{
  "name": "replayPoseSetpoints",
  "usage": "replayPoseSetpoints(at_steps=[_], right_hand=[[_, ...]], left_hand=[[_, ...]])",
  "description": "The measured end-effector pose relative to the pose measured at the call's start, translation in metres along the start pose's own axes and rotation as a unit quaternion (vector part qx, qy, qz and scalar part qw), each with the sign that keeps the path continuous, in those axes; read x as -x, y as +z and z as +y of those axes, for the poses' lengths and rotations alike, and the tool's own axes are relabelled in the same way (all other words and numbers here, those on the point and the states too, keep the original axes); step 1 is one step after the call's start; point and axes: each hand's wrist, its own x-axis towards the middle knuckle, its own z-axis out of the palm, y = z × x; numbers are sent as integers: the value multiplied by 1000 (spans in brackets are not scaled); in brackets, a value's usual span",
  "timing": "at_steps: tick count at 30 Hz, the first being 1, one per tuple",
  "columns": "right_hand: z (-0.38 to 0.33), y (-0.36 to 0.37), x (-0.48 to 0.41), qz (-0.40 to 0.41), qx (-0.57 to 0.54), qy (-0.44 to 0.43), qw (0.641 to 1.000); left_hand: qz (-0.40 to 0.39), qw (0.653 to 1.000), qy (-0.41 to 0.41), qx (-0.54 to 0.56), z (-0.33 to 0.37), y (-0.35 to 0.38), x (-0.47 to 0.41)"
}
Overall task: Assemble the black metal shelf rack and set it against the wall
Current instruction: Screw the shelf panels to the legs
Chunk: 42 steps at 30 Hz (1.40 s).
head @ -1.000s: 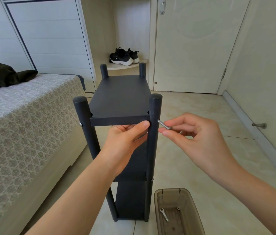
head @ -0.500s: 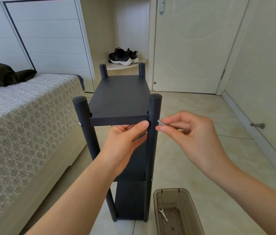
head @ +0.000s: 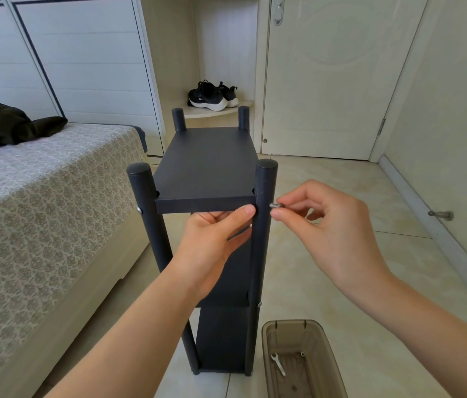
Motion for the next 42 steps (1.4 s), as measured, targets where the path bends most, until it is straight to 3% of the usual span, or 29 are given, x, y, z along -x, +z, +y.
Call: replayPoseSetpoints(at_steps=[5,13,19,24,32,39,42], right_hand=[[-2,0,3,1,34,-30,999],[4,3,2,-34,-87,40,995],[6,4,1,-36,-117,63,990],[6,4,0,-69,-205,117,969],[4,5,-6,-48,-113,71,990],[6,4,-10,-78,-192,104,973],[6,6,-10,-65,-162,84,981]], left_hand=[[3,1000,-3,-4,1,0,-1],[1,1000,-3,-2,0,-1,0],[-4,1000,2,-7,2,0,0],[1,1000,0,0,2,-1,1],[0,1000,2,0,1,1,0],[-4,1000,2,-4,2,0,0],[-3,1000,2,-9,1,1,-1]])
